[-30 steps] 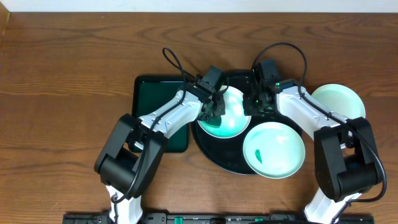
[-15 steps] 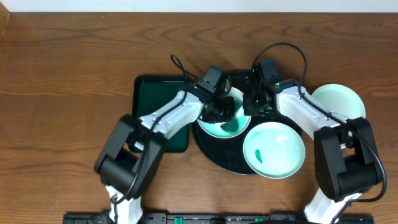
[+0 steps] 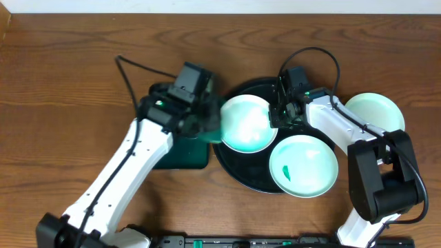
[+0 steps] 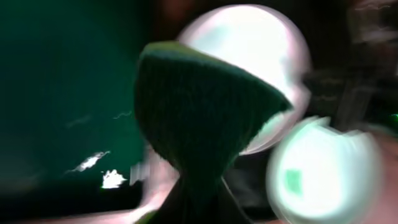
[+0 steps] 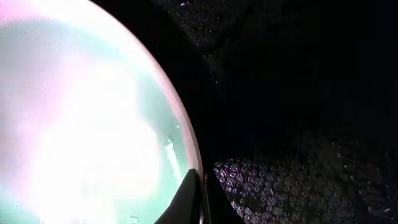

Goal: Clean dirty plates on tray and stack at the side
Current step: 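Carry the green sponge left and lower it into the green tray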

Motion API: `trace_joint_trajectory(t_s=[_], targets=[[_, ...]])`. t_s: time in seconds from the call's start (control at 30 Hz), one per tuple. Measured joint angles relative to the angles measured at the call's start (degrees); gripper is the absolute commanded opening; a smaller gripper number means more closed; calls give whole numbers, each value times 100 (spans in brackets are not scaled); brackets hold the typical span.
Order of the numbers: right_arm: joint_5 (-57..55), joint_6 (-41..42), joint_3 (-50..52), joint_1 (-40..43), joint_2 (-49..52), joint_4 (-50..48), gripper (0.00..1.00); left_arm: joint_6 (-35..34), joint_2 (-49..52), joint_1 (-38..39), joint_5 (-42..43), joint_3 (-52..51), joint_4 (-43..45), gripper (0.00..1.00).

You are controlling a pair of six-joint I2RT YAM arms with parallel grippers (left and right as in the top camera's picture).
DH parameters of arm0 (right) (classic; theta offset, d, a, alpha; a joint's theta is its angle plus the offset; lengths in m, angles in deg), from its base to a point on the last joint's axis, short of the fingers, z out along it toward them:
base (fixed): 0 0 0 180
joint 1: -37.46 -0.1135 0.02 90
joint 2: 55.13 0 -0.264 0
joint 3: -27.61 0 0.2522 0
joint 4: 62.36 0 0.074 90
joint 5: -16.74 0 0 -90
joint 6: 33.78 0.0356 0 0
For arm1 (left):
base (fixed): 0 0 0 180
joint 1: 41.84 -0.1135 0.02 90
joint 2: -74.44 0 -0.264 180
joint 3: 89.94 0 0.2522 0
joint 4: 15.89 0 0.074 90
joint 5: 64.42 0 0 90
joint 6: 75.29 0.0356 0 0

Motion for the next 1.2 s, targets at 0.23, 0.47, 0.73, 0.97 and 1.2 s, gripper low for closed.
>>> trace_joint_trajectory(t_s=[0.23, 0.47, 0.73, 0.97, 1.2], targets=[[7, 0, 0, -7, 0, -7, 1, 66, -61, -619, -1259, -37, -1001, 7], [13, 0, 0, -7, 0, -20, 1, 131, -61, -885, -1547, -389, -975, 7], [15, 0, 0, -7, 0, -22, 1, 234, -61, -907, -1600, -992, -396, 7], [17, 0, 2, -7, 0, -22, 1, 267, -57, -907, -1617, -1784, 424, 7], [17, 0, 2, -7, 0, -28, 1, 317, -37, -907, -1617, -2317, 1325, 7]])
